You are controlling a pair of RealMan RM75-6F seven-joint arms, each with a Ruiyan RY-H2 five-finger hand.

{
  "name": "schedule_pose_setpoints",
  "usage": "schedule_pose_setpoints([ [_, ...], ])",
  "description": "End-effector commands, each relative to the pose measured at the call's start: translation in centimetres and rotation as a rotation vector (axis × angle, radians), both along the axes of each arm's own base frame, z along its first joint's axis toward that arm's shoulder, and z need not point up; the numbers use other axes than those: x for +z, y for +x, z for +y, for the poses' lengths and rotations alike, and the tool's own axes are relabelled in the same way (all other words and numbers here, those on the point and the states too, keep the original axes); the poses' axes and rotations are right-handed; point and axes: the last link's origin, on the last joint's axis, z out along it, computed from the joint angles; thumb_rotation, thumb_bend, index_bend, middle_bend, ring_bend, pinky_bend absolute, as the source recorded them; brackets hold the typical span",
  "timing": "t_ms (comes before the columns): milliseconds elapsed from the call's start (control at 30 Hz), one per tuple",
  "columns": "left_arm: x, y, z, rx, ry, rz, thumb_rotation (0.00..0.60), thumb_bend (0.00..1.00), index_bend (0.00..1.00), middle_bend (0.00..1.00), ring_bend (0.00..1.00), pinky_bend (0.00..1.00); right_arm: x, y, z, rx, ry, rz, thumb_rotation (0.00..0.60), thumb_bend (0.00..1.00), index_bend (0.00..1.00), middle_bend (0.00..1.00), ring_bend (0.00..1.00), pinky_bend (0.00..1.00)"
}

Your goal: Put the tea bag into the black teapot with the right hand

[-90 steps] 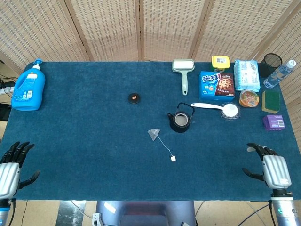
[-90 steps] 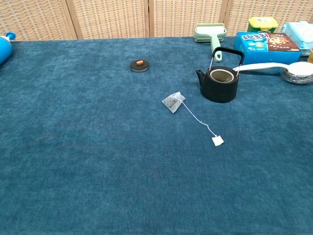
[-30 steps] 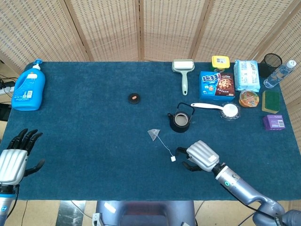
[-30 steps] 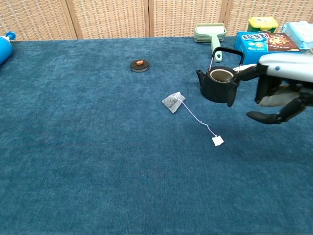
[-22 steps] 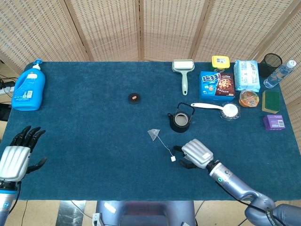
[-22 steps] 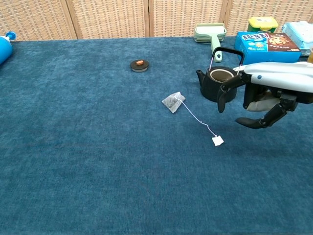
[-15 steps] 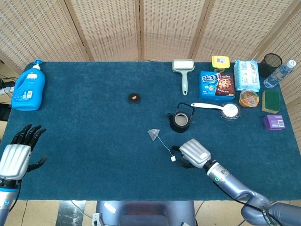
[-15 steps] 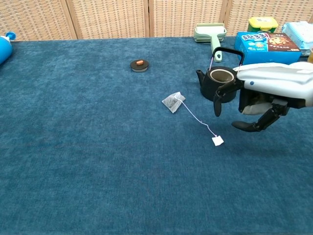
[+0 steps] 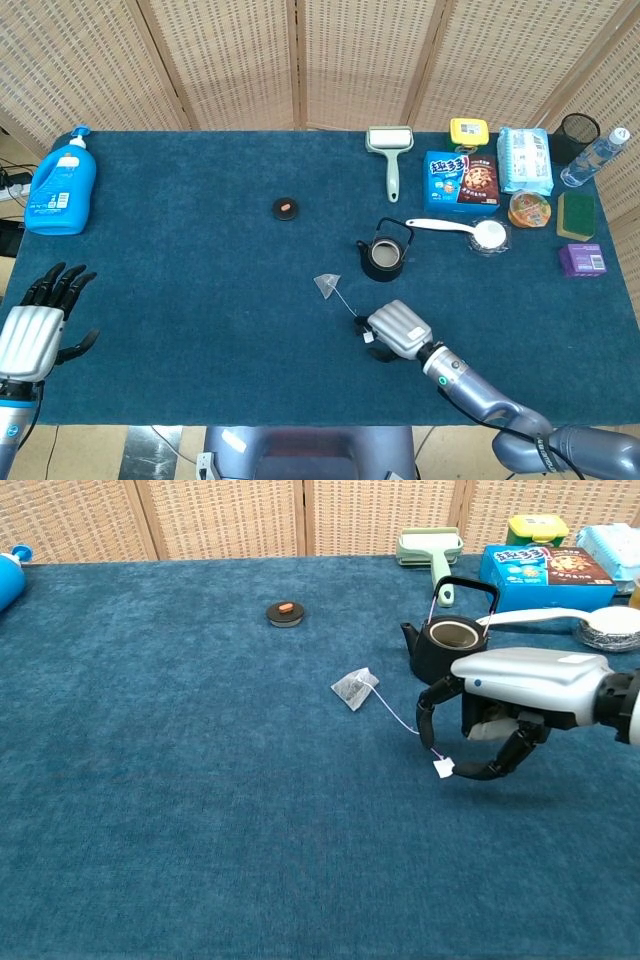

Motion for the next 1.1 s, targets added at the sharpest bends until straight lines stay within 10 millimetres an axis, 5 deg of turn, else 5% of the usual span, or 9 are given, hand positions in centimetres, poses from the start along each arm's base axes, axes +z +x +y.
schedule_pose_setpoints([
  [33,0.1,0.2,0.1,-0.011,0.005,0.000,0.600,0.29,0.14,0.12,0.03,0.14,-0.6,0.3,-0.2,-0.003,0.004,0.005,0.600,0.38,0.44,1.00,1.00,1.00],
  [1100,0.2,0.1,0.2,-0.012,0.003,-0.006,0.600,0.29,0.14,0.12,0.03,0.14,-2.0,-0.7,-1.4,-0.037,-0.032,0.076,0.600,0.40,0.49,1.00,1.00,1.00],
])
